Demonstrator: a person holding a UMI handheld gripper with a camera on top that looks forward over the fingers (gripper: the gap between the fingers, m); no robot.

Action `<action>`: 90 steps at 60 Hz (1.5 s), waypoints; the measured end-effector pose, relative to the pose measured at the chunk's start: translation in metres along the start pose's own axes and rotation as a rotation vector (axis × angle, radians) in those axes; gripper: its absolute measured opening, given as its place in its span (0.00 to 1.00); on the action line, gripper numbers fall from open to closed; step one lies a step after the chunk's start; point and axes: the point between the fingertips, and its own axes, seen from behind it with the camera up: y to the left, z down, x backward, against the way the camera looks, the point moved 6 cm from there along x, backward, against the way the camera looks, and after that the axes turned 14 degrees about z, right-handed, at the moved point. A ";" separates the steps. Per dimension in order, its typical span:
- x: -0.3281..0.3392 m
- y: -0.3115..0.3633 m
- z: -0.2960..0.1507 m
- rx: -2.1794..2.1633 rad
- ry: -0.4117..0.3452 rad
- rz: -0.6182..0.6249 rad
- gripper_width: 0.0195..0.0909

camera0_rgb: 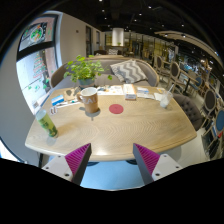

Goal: Pour water

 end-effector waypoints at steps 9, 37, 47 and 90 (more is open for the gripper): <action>0.028 0.083 0.025 0.027 -0.007 -0.049 0.91; -0.012 0.302 -0.024 0.008 -0.213 -0.158 0.92; -0.061 0.324 -0.036 0.000 -0.246 -0.112 0.86; -0.039 0.340 -0.133 -0.164 -0.302 -0.278 0.28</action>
